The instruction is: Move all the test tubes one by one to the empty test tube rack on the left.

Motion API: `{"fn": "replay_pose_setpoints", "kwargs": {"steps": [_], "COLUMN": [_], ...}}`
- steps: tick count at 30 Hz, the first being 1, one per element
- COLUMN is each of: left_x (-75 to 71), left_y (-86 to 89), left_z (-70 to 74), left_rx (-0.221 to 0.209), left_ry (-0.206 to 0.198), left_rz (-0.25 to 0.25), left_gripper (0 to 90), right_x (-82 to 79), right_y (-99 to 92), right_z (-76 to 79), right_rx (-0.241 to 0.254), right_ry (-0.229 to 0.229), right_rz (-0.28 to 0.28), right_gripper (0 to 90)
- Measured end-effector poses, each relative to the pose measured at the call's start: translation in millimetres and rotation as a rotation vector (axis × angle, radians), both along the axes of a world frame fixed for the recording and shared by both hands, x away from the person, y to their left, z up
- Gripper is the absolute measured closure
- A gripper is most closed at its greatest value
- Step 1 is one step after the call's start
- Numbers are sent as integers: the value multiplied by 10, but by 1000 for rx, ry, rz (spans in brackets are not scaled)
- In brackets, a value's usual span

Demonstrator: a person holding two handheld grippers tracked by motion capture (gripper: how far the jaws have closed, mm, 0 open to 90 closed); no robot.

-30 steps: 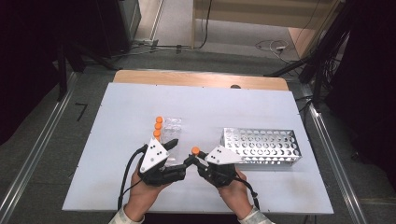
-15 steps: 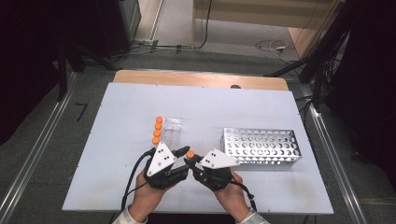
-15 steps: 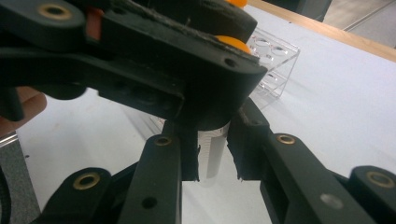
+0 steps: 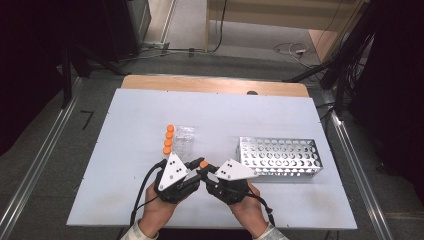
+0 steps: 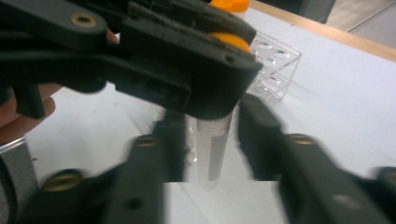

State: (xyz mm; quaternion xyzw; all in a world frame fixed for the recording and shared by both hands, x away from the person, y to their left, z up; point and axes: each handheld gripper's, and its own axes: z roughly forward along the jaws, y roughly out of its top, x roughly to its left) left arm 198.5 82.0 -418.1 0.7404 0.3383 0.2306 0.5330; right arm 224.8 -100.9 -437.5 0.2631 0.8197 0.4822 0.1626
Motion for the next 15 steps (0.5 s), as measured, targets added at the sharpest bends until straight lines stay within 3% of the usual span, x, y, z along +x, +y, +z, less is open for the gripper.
{"fn": "replay_pose_setpoints", "kwargs": {"steps": [2, 6, 15], "left_x": [-3, -13, -52], "left_y": [26, 201, 499], "left_z": [24, 150, 295], "left_rx": [-11, -62, -82], "left_ry": [-3, 4, -5], "left_rz": [1, 14, 104], "left_gripper": [705, 705, 704], "right_x": [15, 44, 83], "right_y": [-6, -75, -287], "right_z": [21, 64, 80], "right_rx": [-6, 9, 6], "right_ry": [16, 33, 40], "right_rz": [8, 7, -29], "right_gripper": [421, 331, 311]}}
